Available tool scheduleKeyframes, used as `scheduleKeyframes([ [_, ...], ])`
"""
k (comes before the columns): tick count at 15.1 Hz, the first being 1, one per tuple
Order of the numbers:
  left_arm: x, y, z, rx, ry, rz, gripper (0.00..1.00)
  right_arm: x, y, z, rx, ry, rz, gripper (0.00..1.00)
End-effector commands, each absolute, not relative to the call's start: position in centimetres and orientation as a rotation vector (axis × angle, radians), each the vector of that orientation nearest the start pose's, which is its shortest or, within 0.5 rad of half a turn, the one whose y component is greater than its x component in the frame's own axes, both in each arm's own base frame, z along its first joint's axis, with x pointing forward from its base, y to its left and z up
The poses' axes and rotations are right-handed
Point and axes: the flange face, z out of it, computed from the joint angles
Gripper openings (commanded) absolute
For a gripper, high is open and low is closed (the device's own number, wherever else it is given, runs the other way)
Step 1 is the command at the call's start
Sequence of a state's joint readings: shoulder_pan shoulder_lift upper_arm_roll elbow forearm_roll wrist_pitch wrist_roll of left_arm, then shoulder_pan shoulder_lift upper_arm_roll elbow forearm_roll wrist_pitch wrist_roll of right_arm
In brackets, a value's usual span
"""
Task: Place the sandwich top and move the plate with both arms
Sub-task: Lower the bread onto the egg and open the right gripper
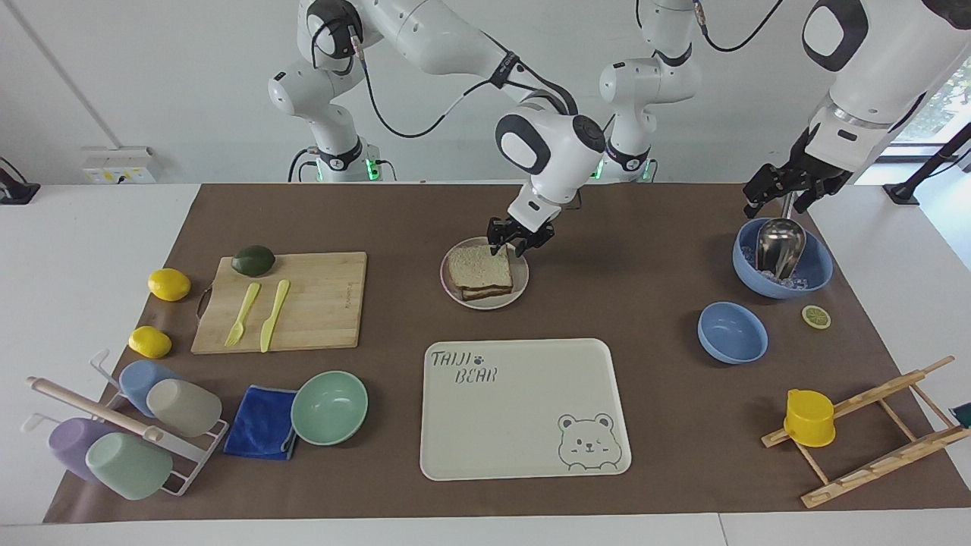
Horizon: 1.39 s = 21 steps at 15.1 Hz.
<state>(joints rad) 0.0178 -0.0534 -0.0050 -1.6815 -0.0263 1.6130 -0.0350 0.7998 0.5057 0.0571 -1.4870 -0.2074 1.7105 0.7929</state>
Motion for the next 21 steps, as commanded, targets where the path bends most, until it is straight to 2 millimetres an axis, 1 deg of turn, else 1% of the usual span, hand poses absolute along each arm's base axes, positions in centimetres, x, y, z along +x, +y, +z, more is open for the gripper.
scheduleKeyframes([
  [1,53.4,1.1,60.5,-3.166,-0.071,0.010,1.00,47.0,47.2,38.3,-3.397,-0.103,0.100,0.73],
  [2,53.5,1.1,60.5,-3.166,-0.071,0.005,1.00,48.2,45.9,40.0,-3.374,-0.064,0.080,0.78],
  [4,53.5,1.1,60.4,-3.166,-0.068,0.005,1.00,49.9,43.2,43.1,-3.294,0.000,0.122,0.86],
  [5,53.5,1.1,60.3,-3.166,-0.068,0.005,1.00,50.7,41.3,44.8,-3.274,-0.004,0.118,1.00],
  [6,53.5,0.9,59.9,-3.166,-0.072,-0.017,1.00,51.6,39.2,47.0,-3.259,0.003,0.096,1.00],
  [7,53.4,0.5,59.5,-3.165,-0.068,-0.041,1.00,52.5,36.8,48.7,-3.254,0.026,0.094,1.00],
  [9,52.7,-0.5,58.0,-3.172,-0.042,-0.033,1.00,53.9,33.0,50.6,-3.240,0.052,0.103,1.00],
  [10,52.6,-1.6,57.4,-3.181,-0.019,-0.021,1.00,54.7,31.0,51.3,-3.240,0.090,0.110,1.00],
  [11,52.5,-3.1,56.9,-3.208,0.012,-0.011,1.00,55.3,29.0,52.1,-3.233,0.141,0.110,1.00],
  [12,52.7,-3.8,56.3,-3.238,0.012,-0.009,1.00,55.8,27.0,53.1,-3.219,0.200,0.111,1.00],
  [14,52.5,-6.5,54.1,-3.285,0.049,-0.015,1.00,56.1,22.8,55.3,-3.206,0.272,0.126,1.00],
  [15,51.9,-8.4,52.6,-3.287,0.089,-0.004,1.00,56.3,20.5,56.2,-3.207,0.247,0.139,1.00],
  [17,51.3,-11.9,50.5,-3.291,0.129,-0.006,1.00,56.4,15.4,57.9,-3.208,0.154,0.170,1.00],
  [18,51.1,-13.3,49.4,-3.314,0.133,-0.008,1.00,56.2,13.0,58.7,-3.207,0.116,0.199,1.00],
  [19,51.1,-14.3,48.5,-3.344,0.128,-0.028,1.00,56.0,10.5,59.3,-3.204,0.099,0.228,1.00],
  [20,51.2,-16.2,46.7,-3.355,0.157,-0.021,1.00,55.9,8.1,59.6,-3.192,0.075,0.251,1.00],
  [21,51.0,-18.4,45.3,-3.351,0.211,-0.014,1.00,55.8,6.1,60.1,-3.149,0.063,0.264,1.00],
])
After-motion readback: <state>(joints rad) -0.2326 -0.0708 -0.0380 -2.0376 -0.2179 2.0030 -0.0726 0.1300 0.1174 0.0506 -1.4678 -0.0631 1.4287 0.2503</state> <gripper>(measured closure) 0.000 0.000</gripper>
